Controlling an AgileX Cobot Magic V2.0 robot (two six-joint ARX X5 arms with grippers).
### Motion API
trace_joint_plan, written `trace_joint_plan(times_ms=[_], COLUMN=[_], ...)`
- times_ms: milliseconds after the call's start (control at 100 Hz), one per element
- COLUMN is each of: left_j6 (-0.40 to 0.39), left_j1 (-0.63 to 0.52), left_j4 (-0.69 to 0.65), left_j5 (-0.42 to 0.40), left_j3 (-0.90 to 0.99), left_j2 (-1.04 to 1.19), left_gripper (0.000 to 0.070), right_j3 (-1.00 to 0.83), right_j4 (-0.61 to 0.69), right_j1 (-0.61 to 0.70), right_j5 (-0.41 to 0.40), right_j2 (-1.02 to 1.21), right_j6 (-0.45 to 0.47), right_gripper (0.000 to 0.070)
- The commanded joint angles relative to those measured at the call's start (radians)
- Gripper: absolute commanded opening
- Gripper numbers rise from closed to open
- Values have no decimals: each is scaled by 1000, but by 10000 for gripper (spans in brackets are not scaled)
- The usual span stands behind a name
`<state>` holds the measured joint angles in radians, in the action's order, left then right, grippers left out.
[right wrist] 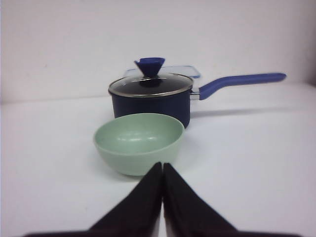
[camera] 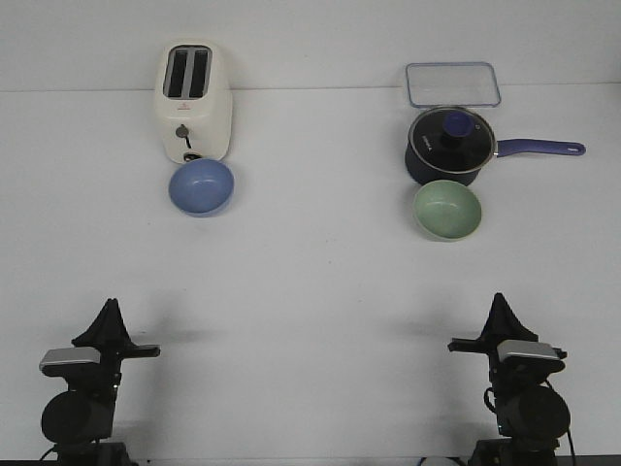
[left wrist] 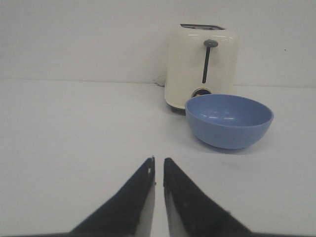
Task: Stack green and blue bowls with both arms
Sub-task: 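Reach the right gripper forward and grasp the rim of the pale green bowl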
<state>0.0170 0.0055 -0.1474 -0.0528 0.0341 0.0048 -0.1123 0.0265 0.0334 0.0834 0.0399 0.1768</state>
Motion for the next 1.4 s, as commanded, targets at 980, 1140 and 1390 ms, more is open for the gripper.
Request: trace_joint_plan(times_ms=[980,1140,1390], left_j6=[-5,-5,-5], left_j1=[0,0,0], left_j4=[-11,-11,-11], left_j5=[1,1,1], left_j3=[-20,-20,-20], left_j2=[-2,-2,-2], left_gripper=[15,15,15], right_j3=[-1102,-1131,-1142], right_j4=[345,344,360], right_j1=[-141,-145,-145], right_j5=[-159,-159,-167], right_j2=[1616,1703,1699], right_j6=[54,30,4], right_gripper=[479,277,0])
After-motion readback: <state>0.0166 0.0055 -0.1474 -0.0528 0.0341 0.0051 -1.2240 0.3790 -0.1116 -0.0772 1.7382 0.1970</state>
